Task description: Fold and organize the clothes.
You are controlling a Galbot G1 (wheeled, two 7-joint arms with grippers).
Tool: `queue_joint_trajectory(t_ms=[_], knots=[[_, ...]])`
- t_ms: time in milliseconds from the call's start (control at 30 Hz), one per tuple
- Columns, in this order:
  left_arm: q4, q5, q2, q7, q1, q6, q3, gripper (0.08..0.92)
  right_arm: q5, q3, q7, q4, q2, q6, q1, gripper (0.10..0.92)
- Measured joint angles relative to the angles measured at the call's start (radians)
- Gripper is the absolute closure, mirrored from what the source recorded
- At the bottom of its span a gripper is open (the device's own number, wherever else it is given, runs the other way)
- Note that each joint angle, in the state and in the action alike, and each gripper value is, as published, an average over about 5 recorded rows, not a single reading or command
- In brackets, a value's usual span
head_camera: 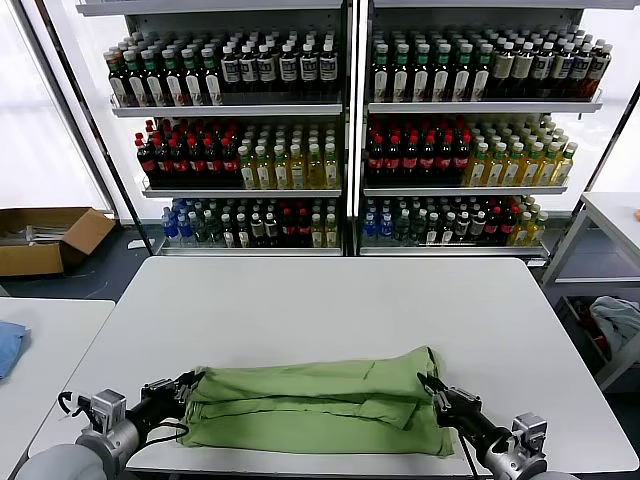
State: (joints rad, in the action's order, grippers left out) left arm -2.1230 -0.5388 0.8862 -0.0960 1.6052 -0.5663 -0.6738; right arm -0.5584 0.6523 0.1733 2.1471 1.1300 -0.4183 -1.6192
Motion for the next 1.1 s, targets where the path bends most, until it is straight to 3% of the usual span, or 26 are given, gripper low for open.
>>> queue_joint_trajectory(t_ms=[333, 600, 1100], knots=[[-0.061, -0.018, 0.057, 0.061, 0.076, 0.016, -0.079, 0.437, -0.028, 0.179, 0.045, -0.049, 0.017, 0.123, -0.001, 0.413], [-0.069, -0.034, 0.169, 0.174, 0.105, 0.083, -0.036, 0.215, -0.054, 0.309, 0.052, -0.075, 0.033, 0.183, -0.03, 0.217], [-0.001, 0.013, 0.326, 0.371, 0.057, 0.135, 0.108, 0.177, -0.08, 0.39, 0.06, -0.083, 0.048, 0.229, -0.071, 0.203]])
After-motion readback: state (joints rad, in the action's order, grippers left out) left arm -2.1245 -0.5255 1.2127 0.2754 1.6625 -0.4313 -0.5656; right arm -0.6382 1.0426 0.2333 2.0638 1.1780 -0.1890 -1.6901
